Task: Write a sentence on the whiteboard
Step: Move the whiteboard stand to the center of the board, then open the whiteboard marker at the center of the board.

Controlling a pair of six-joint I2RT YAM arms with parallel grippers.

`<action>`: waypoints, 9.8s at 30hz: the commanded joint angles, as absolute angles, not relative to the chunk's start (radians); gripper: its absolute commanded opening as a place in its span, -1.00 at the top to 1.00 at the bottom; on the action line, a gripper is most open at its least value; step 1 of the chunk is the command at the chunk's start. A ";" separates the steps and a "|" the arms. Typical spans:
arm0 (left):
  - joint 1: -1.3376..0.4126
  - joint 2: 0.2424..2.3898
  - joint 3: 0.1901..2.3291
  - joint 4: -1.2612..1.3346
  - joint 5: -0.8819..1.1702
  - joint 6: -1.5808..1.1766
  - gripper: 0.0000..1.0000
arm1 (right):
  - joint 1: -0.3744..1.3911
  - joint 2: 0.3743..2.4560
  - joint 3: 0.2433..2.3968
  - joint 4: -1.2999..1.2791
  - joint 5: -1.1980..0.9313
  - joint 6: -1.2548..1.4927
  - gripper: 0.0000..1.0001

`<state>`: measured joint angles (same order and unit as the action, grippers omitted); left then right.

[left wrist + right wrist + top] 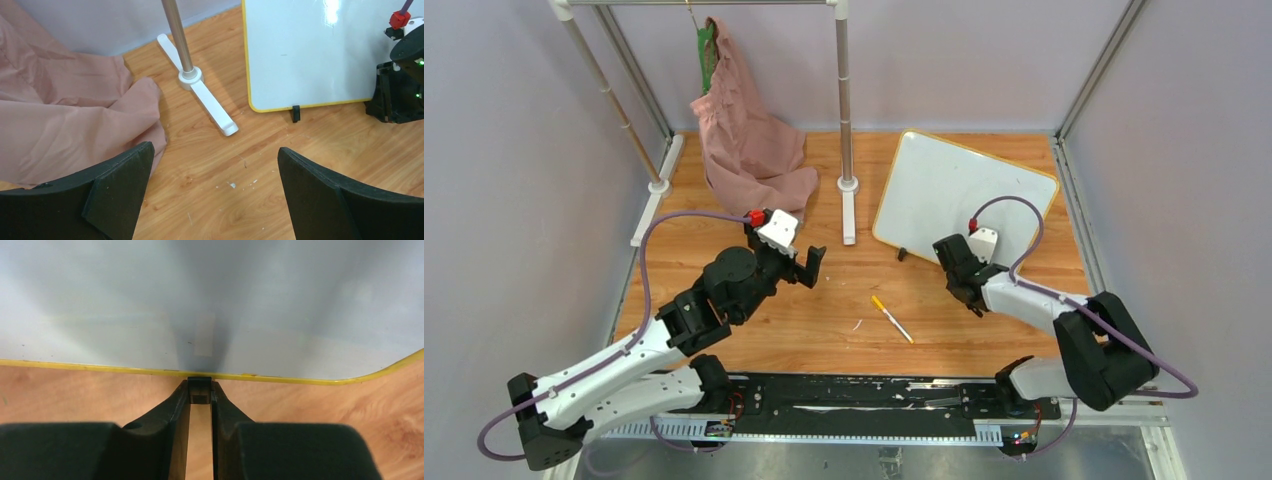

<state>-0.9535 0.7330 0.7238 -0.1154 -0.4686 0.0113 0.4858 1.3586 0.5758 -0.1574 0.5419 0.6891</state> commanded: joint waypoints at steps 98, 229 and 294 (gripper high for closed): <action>-0.977 0.747 0.709 -0.066 -0.393 0.021 -1.00 | 1.118 0.871 0.370 -0.211 0.222 0.414 -0.17; -1.010 0.688 0.838 0.036 -0.067 -0.586 -0.87 | 1.237 0.787 0.776 0.158 0.201 0.381 1.00; -0.999 0.619 0.779 0.196 0.045 -0.745 1.00 | 1.238 0.888 0.912 0.228 -0.042 0.527 0.91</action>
